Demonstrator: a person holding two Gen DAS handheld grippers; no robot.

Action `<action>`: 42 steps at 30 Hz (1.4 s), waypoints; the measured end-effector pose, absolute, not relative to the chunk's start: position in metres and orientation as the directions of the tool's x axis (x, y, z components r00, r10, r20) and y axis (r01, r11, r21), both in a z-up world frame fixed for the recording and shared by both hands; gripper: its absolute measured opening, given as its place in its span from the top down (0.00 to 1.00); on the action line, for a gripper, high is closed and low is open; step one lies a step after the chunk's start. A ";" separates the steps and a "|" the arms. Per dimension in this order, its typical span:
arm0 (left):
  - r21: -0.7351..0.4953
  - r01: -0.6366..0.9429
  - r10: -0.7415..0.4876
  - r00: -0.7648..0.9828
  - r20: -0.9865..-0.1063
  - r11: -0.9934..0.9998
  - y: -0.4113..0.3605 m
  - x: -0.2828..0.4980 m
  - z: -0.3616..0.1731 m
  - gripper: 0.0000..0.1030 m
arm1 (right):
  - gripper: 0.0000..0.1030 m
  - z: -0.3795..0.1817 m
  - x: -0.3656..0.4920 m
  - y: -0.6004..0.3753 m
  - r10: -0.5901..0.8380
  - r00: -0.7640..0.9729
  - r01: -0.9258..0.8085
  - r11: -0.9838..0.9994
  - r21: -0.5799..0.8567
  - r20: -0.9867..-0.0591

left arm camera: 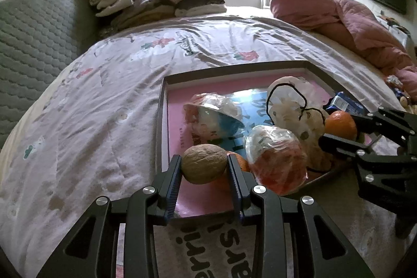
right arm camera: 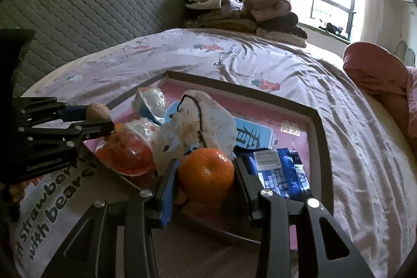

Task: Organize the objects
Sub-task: 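Lower and open left tool to drop walnut while right tool lowers orange into tray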

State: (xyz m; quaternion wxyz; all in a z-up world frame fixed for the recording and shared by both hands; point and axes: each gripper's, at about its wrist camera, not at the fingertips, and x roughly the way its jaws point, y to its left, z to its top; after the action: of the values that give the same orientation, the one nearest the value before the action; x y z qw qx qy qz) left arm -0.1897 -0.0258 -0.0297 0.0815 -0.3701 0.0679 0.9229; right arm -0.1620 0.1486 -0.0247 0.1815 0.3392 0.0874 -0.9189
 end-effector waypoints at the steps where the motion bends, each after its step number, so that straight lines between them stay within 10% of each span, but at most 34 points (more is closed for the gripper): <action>1: 0.063 -0.201 0.102 -0.713 -0.693 -0.977 -0.026 -0.190 -0.030 0.66 | 0.60 -0.026 -0.163 0.149 -0.274 -0.702 0.391 -0.920 -0.035 -0.658; 42: 0.047 -0.163 0.084 -0.711 -0.698 -0.986 -0.037 -0.192 -0.034 0.63 | 0.60 -0.031 -0.162 0.146 -0.266 -0.686 0.393 -0.919 -0.037 -0.677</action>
State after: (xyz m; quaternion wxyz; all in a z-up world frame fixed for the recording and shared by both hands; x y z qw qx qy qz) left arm -0.1916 -0.0367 -0.0338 0.0668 -0.3741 0.0525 0.9235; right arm -0.1624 0.1463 -0.0307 0.1801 0.3526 0.0899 -0.9139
